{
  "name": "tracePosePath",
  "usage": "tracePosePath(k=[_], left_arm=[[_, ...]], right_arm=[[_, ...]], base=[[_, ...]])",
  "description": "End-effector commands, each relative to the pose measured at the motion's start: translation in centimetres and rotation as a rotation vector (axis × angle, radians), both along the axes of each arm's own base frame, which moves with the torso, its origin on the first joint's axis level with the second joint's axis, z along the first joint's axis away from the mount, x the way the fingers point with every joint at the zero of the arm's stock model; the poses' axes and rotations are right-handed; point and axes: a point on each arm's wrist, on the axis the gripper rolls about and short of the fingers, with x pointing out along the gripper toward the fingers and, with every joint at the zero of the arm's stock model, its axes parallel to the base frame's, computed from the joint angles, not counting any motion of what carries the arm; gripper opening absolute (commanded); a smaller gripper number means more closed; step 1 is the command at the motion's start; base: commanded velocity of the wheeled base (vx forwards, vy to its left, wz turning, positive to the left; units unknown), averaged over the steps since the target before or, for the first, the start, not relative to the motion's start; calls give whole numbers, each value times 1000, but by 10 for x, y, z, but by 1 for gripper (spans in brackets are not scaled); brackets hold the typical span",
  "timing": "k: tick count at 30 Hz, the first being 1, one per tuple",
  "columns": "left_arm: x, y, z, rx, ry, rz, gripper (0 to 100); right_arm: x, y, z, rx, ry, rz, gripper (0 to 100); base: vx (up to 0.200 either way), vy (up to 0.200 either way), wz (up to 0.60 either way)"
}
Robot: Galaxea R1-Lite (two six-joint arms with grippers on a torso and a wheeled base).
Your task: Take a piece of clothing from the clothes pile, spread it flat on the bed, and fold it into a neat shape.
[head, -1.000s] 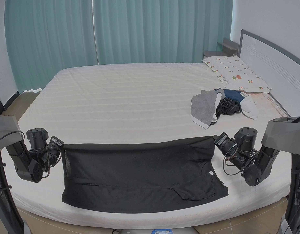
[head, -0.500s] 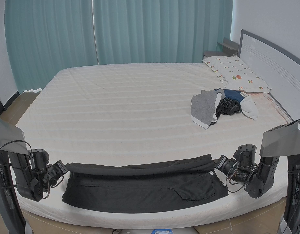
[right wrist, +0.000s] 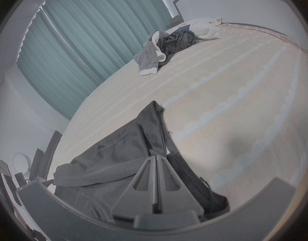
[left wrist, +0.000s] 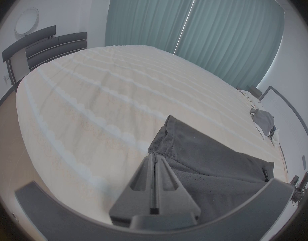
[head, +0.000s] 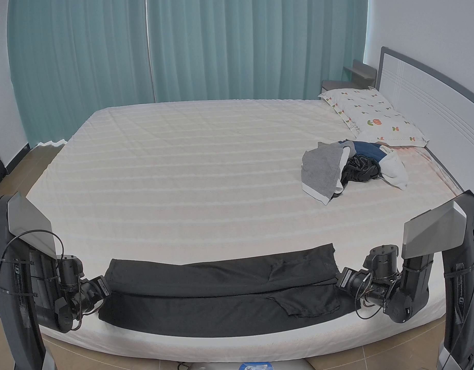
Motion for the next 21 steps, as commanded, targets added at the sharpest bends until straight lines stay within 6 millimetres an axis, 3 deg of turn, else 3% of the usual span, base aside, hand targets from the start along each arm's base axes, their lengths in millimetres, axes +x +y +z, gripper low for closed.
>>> tracePosePath(k=[1,3,4,9,15,21], left_arm=[[-4,-1,-5,-3,27,0,0],[-4,-1,-5,-2,27,-3,0],[-5,-1,-5,2,29,-4,100],[-7,0,-1,-2,23,-8,100],[-13,15,26,-82,-70,-42,100],[0,27,35,-148,-162,-4,100]], right_arm=[[-2,1,-6,-6,18,5,0],[-2,1,-6,-7,19,6,0],[-1,1,-6,-6,18,6,100],[1,0,2,8,-12,4,100],[7,-6,26,46,-86,-18,100],[14,-9,26,110,-88,-22,100]], base=[[0,0,0],[0,0,0],[0,0,0],[0,0,0],[0,0,0],[0,0,0]])
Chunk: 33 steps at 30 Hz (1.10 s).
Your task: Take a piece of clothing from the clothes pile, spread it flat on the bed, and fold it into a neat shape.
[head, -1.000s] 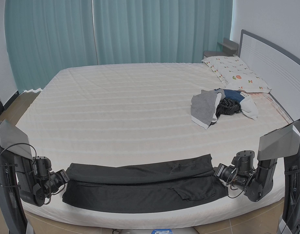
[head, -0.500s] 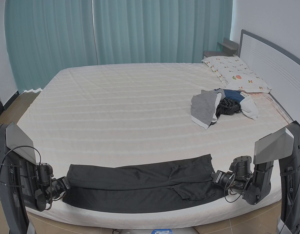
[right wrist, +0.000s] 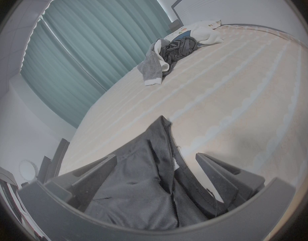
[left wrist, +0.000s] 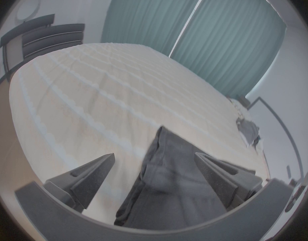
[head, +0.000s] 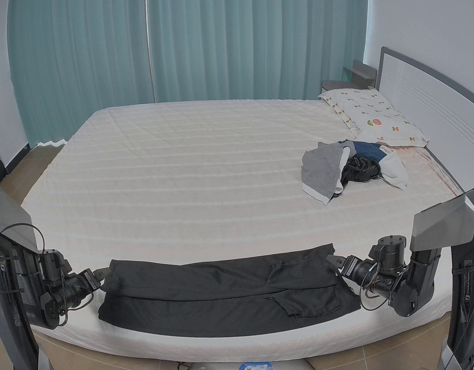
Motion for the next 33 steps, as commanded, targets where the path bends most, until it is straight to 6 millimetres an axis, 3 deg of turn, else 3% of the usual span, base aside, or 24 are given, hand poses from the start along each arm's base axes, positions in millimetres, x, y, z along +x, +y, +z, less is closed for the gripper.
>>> tracePosePath(k=[1,4,11,16,21,22,33], left_arm=[[16,7,14,-66,-107,66,100],[30,0,12,-143,-128,81,100],[56,-8,-16,-165,-86,57,100],[68,-9,-31,-166,-78,50,100],[73,-7,-32,-165,-93,52,100],[73,-8,-32,-165,-92,52,0],[73,-4,-39,-113,-80,166,0]], right_arm=[[9,-4,5,39,-23,-13,100],[12,-6,0,50,-14,-6,100],[19,-5,-15,53,4,1,100],[20,-5,-20,54,16,-1,100],[20,-5,-22,69,22,-11,100],[21,-5,-21,74,18,-13,100],[47,-6,-17,108,-41,-41,100]], base=[[0,0,0],[0,0,0],[0,0,0],[0,0,0],[0,0,0],[0,0,0],[0,0,0]])
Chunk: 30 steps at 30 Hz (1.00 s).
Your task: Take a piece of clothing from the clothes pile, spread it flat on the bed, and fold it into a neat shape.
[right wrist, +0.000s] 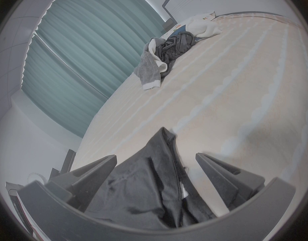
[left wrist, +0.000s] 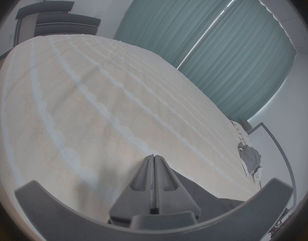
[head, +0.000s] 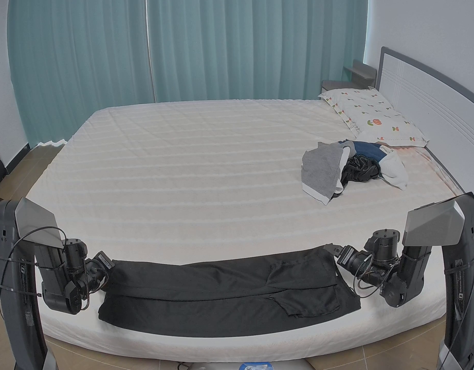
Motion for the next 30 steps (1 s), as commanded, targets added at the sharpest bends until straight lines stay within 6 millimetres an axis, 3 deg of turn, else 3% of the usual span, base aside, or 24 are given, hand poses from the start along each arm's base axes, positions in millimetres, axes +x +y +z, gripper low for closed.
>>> tracePosePath(k=[1,9,10,15,30], left_arm=[[-2,1,-5,-33,16,55,0],[-2,1,-4,-69,11,80,0],[-3,0,-4,-69,13,79,0],[-3,0,-4,-70,14,80,0],[-6,1,-3,-70,19,83,0]], right_arm=[[15,0,1,22,-27,-16,100],[23,5,-4,33,-24,-7,100],[25,6,-5,30,-14,-6,0],[37,10,-3,26,-1,-5,0],[39,-2,4,21,15,-47,0]], base=[[0,0,0],[0,0,0],[0,0,0],[0,0,0],[0,0,0]])
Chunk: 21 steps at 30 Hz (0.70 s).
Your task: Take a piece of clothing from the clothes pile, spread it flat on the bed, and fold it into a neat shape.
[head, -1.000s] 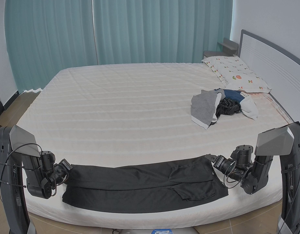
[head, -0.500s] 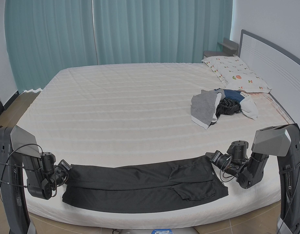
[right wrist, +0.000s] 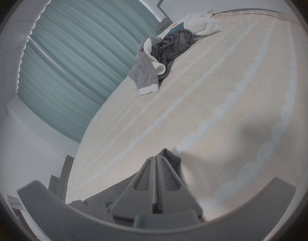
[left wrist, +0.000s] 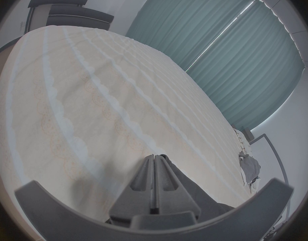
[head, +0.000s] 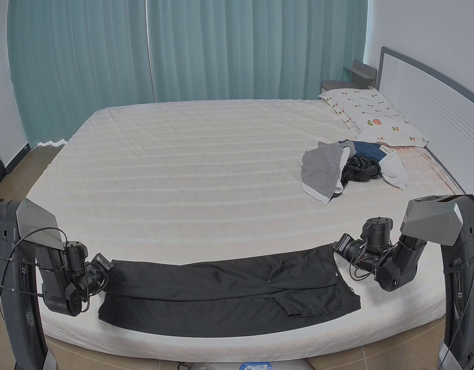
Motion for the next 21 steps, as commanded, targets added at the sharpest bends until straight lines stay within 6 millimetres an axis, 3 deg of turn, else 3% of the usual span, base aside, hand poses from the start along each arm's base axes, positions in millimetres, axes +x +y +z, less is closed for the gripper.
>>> tracePosePath(k=[1,3,4,8,12,15,21], left_arm=[[-2,0,2,1,2,0,0],[-2,0,2,1,-2,-2,0],[-2,0,4,3,-7,-2,100],[-2,3,8,4,-20,9,100],[-14,22,34,-5,-70,43,100],[-26,24,47,-60,-87,-41,100],[-39,19,49,-66,-63,-142,100]], right_arm=[[-3,-2,3,1,2,-4,100],[-5,-3,3,2,1,-3,100],[-5,-3,4,5,-8,-4,100],[-12,-4,3,7,-15,-2,100],[-24,-8,1,11,-15,1,100],[-26,-8,0,22,-4,5,100],[-26,-9,0,43,-2,0,100]], base=[[0,0,0],[0,0,0],[0,0,0],[0,0,0],[0,0,0],[0,0,0],[0,0,0]])
